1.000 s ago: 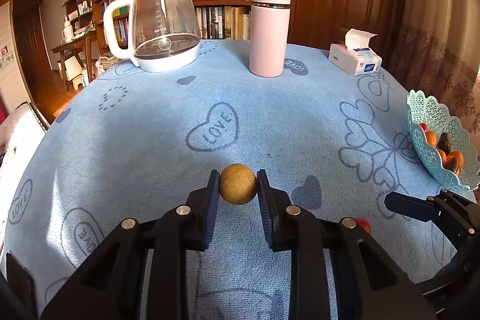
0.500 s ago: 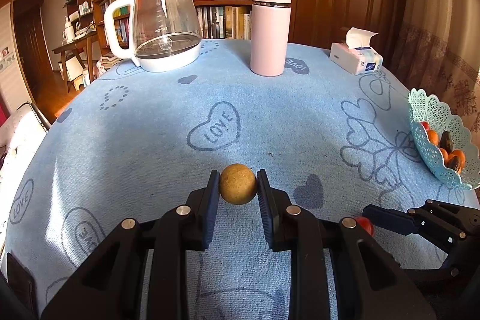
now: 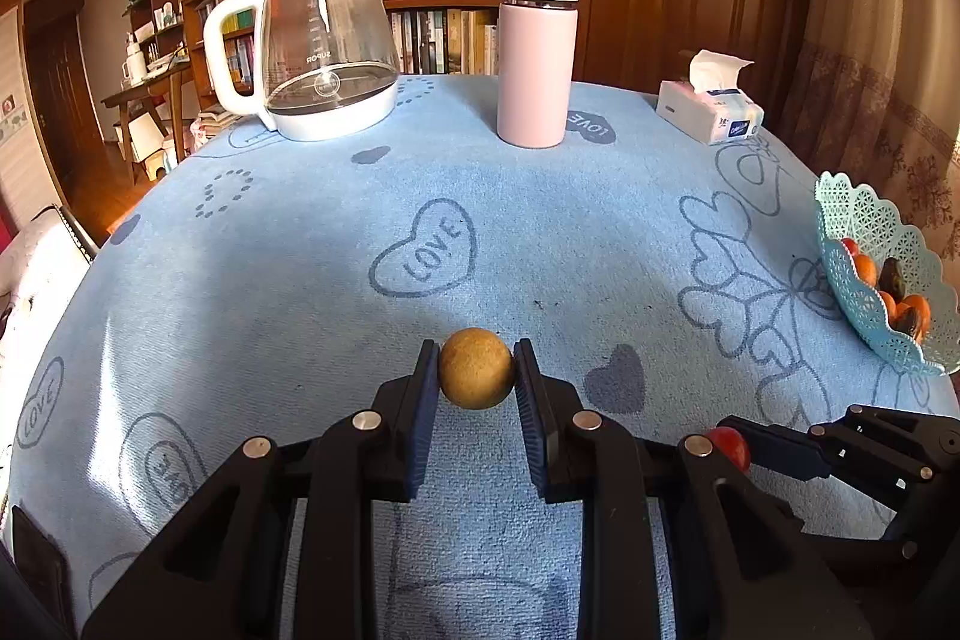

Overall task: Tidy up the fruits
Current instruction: 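Move the right tool onto the red tomato and close it while the left tool holds the tan fruit, then carry the red tomato into the basket and open the right tool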

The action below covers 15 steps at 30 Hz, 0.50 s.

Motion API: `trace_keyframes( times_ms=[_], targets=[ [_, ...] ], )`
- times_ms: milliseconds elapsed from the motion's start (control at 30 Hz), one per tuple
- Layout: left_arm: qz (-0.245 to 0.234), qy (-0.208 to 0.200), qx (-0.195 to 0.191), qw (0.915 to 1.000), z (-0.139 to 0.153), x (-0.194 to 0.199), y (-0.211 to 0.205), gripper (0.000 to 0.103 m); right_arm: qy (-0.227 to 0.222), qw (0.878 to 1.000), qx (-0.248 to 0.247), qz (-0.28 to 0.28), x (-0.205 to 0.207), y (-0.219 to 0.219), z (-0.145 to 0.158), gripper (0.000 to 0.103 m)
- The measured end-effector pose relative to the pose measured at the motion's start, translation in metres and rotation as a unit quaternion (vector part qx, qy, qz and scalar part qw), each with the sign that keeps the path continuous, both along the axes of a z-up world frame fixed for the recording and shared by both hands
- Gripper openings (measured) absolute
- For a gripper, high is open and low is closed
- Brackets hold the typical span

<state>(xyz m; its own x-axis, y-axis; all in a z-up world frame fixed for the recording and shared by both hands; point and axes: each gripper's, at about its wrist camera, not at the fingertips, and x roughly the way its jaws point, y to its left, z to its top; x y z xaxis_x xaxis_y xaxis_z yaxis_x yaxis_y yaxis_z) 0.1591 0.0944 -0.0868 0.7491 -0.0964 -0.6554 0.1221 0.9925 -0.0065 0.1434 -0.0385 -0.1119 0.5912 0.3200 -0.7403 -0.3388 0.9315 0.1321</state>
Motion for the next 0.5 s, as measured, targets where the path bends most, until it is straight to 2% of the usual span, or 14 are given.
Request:
trace_keyframes(
  times_ms=[500],
  targets=[
    [0.002, 0.001, -0.002, 1.0000, -0.0009, 0.0001, -0.0015, 0.025, -0.008, 1.000, 0.017, -0.009, -0.0021, -0.0055, 0.0044, 0.030]
  ],
)
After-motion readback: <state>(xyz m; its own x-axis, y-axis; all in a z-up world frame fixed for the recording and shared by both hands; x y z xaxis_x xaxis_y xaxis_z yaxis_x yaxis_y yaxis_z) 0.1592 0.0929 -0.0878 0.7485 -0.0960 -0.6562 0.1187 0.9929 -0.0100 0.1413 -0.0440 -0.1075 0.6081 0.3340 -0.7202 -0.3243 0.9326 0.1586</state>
